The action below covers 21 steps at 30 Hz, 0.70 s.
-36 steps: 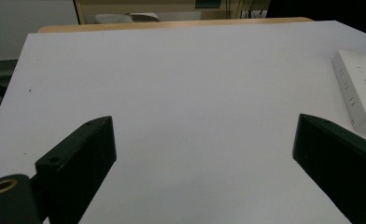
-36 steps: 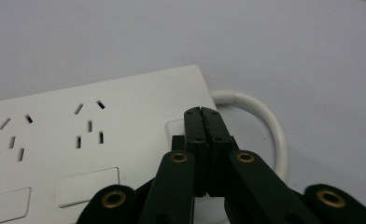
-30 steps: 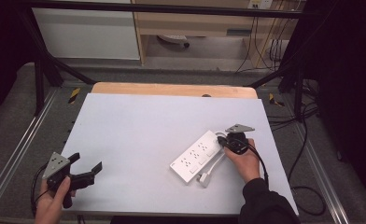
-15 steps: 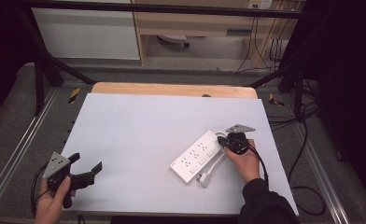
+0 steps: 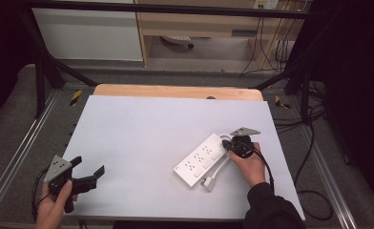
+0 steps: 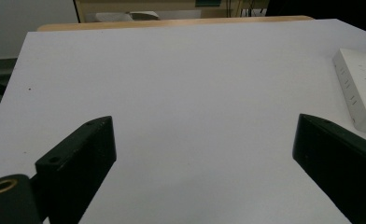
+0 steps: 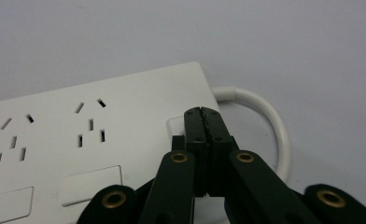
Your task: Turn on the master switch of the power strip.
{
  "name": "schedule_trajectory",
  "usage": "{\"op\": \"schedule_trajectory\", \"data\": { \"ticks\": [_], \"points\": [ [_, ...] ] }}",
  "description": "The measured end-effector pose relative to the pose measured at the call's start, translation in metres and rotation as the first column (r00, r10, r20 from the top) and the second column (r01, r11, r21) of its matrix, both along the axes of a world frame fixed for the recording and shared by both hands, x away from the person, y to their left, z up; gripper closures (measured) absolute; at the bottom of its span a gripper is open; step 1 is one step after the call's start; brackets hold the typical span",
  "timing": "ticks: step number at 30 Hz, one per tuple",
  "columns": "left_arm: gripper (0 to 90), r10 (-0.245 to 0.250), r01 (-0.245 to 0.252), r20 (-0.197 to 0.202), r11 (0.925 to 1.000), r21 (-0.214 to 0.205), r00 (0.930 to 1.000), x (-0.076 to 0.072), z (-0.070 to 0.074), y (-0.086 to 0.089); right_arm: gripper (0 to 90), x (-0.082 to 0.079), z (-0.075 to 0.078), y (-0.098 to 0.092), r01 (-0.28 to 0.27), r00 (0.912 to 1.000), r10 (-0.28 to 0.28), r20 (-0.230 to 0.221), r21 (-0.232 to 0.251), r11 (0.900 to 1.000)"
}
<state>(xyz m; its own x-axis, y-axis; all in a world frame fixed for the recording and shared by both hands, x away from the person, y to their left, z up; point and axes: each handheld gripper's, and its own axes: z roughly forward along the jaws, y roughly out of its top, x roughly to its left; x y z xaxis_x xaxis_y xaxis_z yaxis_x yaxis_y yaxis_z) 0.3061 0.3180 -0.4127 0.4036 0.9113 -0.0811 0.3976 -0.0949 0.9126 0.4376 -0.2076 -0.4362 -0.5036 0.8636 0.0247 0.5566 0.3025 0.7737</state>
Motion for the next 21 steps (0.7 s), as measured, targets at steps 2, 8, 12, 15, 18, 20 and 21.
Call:
{"op": "schedule_trajectory", "data": {
  "ticks": [2,8,12,15,18,20,21],
  "points": [
    [6.1,0.0,0.0,0.002,1.0,-0.002,1.0,0.0001,-0.0001,-0.0005,90.0,-0.0002,0.0004,0.0005,-0.002,1.0,0.002,-0.001,-0.008,1.0],
    [6.0,0.001,-0.001,0.0,1.0,0.001,1.0,0.0,-0.0001,-0.0001,90.0,-0.0001,0.0006,0.0005,-0.001,1.0,0.001,-0.003,-0.008,1.0],
    [6.0,0.001,-0.001,0.0,1.0,0.001,1.0,0.0001,-0.0001,-0.0002,90.0,-0.0002,0.0004,0.0006,-0.001,1.0,0.001,-0.002,-0.009,1.0],
    [6.1,0.001,-0.001,-0.001,1.0,0.002,1.0,0.0,-0.0001,0.0,90.0,-0.0002,0.0004,0.0007,0.0,1.0,0.0,-0.002,-0.008,1.0],
    [6.1,0.0,0.0,-0.003,1.0,0.001,1.0,0.0001,-0.0003,0.0,90.0,-0.0001,0.0005,0.0007,-0.001,1.0,0.001,-0.002,-0.009,1.0],
    [6.0,0.001,-0.001,-0.001,1.0,0.004,1.0,0.0,-0.0001,0.0001,90.0,-0.0002,0.0006,0.0007,-0.001,1.0,0.001,-0.002,-0.009,1.0],
    [6.0,0.002,-0.001,-0.002,1.0,0.002,1.0,0.0,-0.0002,0.0,90.0,-0.0002,0.0007,0.0006,-0.001,1.0,0.001,-0.002,-0.008,1.0]
  ]
}}
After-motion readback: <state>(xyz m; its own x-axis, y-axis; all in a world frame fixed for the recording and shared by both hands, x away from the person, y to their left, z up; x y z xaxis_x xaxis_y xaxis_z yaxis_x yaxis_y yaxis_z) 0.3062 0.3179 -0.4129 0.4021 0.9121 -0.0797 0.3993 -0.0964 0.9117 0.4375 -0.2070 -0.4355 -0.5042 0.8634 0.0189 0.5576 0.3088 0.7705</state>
